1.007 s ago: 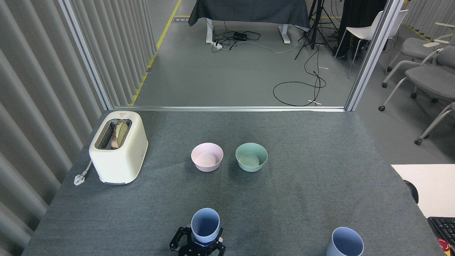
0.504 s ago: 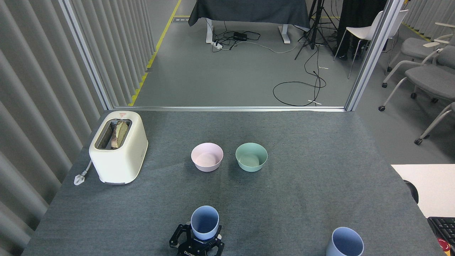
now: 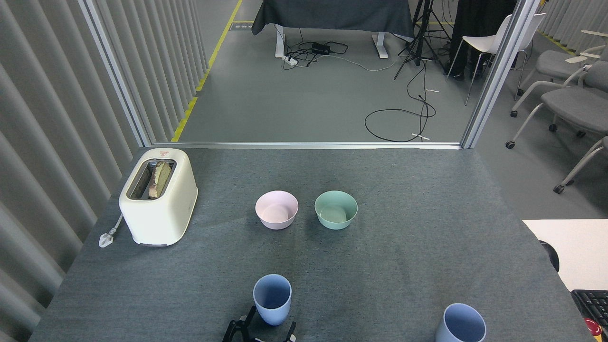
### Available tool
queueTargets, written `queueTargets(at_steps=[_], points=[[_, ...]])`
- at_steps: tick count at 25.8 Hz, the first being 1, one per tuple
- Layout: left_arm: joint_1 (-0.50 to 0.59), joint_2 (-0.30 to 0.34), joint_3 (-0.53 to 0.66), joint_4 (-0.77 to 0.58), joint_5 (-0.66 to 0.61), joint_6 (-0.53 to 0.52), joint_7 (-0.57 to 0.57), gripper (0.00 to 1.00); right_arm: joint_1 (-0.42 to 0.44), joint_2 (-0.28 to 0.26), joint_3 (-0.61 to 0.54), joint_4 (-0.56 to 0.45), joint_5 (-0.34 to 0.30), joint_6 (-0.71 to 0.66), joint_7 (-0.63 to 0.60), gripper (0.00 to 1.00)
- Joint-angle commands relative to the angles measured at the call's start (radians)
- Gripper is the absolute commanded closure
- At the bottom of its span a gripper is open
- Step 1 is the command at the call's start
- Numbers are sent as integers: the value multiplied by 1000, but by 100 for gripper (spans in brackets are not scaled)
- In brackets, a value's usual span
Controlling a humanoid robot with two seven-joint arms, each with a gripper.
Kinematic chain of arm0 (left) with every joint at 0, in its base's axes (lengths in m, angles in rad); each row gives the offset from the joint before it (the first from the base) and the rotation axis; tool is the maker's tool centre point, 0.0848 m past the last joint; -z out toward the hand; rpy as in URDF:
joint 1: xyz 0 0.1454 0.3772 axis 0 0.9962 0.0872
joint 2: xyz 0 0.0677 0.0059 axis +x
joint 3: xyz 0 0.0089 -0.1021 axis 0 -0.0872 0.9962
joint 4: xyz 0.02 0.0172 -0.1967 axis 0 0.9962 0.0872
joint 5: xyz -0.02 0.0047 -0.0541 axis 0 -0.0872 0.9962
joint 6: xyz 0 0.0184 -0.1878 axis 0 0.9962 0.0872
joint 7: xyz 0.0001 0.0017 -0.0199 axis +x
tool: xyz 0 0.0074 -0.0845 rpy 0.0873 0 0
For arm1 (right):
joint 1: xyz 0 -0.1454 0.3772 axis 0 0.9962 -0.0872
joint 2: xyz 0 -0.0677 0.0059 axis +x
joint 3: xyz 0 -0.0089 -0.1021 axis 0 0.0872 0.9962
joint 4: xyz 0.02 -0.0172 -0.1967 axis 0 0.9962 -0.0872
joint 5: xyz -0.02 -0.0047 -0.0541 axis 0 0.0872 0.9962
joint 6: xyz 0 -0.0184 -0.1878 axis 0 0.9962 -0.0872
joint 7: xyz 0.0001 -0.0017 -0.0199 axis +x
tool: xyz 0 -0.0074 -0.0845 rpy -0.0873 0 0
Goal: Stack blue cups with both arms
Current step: 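Open the left gripper and withdraw it from the blue cup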
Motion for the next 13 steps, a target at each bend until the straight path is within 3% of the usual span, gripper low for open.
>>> queueTargets(at_steps=[1,6,13], points=[[88,7,12,-91,1,3,-1,0,0,0,0,0,-2,0,-1,0],[252,13,107,-280,-1,1,-7,0,0,0,1,2,-2,0,-1,0],[476,113,255,-551,24,0,-9,0,25,-5,-19,-2,-5,-12,-4,0]])
